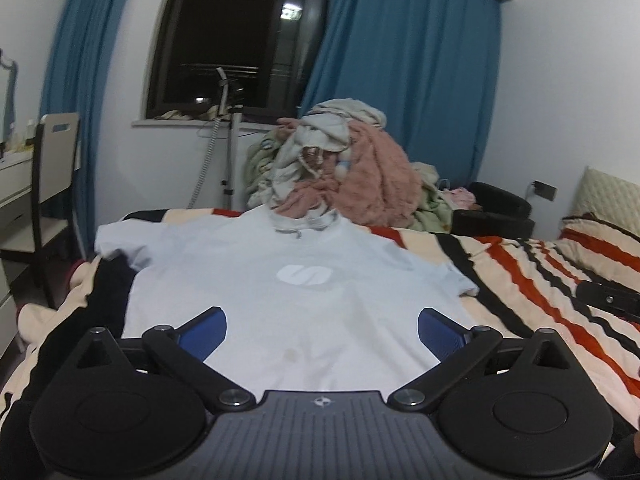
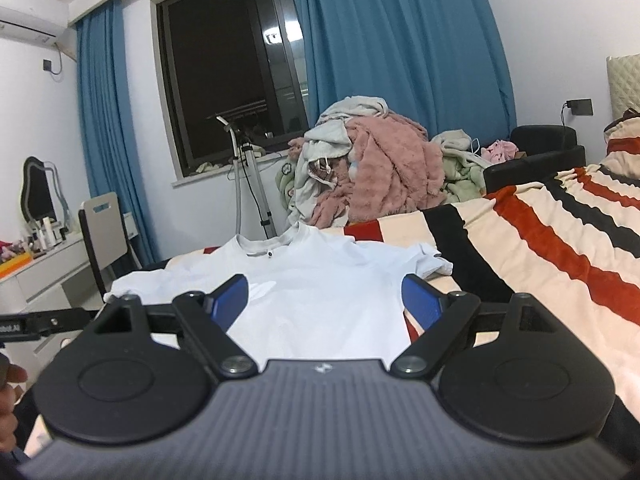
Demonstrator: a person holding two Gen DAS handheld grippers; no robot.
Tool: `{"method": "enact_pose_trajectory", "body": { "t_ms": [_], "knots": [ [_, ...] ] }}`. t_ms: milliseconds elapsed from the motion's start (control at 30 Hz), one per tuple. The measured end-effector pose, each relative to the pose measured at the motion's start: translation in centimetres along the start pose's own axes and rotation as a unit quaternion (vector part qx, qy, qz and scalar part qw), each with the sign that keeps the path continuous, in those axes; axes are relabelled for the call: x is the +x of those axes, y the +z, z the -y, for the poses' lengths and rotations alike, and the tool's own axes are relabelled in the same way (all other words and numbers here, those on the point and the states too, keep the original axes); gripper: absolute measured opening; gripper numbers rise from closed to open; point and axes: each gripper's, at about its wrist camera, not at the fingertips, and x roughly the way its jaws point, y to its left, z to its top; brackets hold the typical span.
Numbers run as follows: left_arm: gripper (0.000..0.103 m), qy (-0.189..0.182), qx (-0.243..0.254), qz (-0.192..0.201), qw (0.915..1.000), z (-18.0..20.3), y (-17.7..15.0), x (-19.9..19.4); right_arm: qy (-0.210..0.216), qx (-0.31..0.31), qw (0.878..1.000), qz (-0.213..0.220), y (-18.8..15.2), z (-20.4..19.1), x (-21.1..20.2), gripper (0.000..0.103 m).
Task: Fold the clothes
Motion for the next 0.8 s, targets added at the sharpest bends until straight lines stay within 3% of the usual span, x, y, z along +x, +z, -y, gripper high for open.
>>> {"method": "enact_pose_trajectory", "body": {
  "t_ms": [333,433,600,733,800],
  "knots": [
    [0.103,0.001,0.003,-0.008,1.0,0.6,-1.9,0.3,-0.011,0.02,1.0,-0.011,0.2,0.2,1.6,0.085],
    [0.103,0.01,-0.002,-0.017,0.9998,0.5,-2.2,0.7,-0.006,0.063,0.998,-0.015,1.7,1.4,4.0,0.084],
    [0.103,0.06,-0.014,-0.008,0.9981,-0.2,-2.6,1.1,0.061,0.233,0.969,0.059,5.3,6.5,7.9,0.087],
    [0.103,0.092,-0.028,-0.01,0.9953,-1.4,-2.6,1.7,0.062,0.295,0.953,0.018,5.5,10.5,15.5,0.086],
    [0.103,0.107,-0.035,-0.013,0.9935,-2.0,-2.6,2.1,0.061,0.346,0.936,-0.029,3.5,13.2,19.8,0.086]
  ]
}}
